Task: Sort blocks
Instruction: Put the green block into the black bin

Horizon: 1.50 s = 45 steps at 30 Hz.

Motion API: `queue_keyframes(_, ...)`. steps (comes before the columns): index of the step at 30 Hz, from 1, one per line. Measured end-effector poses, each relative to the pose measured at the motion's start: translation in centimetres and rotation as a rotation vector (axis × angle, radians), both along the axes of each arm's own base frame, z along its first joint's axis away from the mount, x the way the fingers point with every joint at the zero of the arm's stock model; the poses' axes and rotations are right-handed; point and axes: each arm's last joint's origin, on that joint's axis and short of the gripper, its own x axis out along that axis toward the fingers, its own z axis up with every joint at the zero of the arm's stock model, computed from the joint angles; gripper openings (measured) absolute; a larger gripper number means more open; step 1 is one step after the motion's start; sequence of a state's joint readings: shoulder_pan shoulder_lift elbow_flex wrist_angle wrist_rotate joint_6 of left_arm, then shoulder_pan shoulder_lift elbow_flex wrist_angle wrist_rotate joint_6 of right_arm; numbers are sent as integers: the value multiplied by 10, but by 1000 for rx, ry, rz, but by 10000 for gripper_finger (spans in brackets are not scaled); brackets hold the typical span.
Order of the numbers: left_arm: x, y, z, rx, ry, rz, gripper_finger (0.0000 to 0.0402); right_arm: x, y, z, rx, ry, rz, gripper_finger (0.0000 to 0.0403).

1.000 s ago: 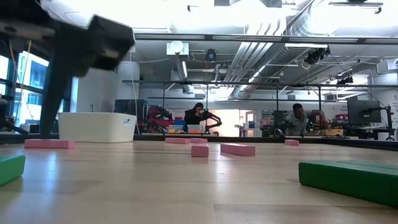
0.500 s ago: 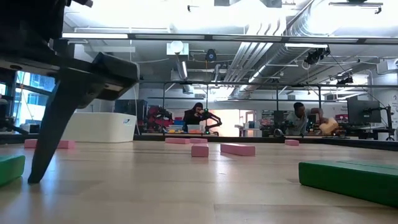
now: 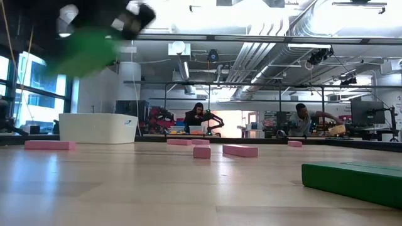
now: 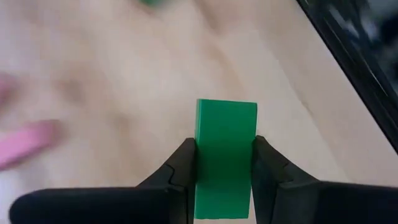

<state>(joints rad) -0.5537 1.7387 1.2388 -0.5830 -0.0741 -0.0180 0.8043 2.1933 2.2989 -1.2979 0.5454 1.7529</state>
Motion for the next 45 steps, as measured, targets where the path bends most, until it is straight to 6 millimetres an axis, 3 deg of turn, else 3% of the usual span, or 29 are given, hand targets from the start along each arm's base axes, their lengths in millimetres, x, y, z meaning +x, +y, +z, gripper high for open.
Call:
queue_keyframes(4,-5,23,44,24,-194,211,67,8,-13,-3,100,-87,-313,195)
queue_keyframes(8,-8,41,67,2,-286,292,67,33,-42,-3,98,-92,-396,195)
queue_keyframes(15,-6,52,68,2,-261,317,67,79,-108,-4,27,-6,-349,195)
queue_keyframes(19,-7,54,67,56,-273,344,67,91,-128,-4,47,27,-307,195)
queue_keyframes(28,-5,59,75,151,-383,412,67,102,-143,-4,42,18,-290,195)
queue_keyframes(34,-5,58,80,152,-408,358,67,103,-144,2,9,-4,-265,195)
queue_keyframes(40,-22,65,76,267,-285,328,67,93,-140,23,1,-69,-273,195)
queue_keyframes(45,-34,66,89,251,-341,392,67,87,-135,27,-33,-105,-320,195)
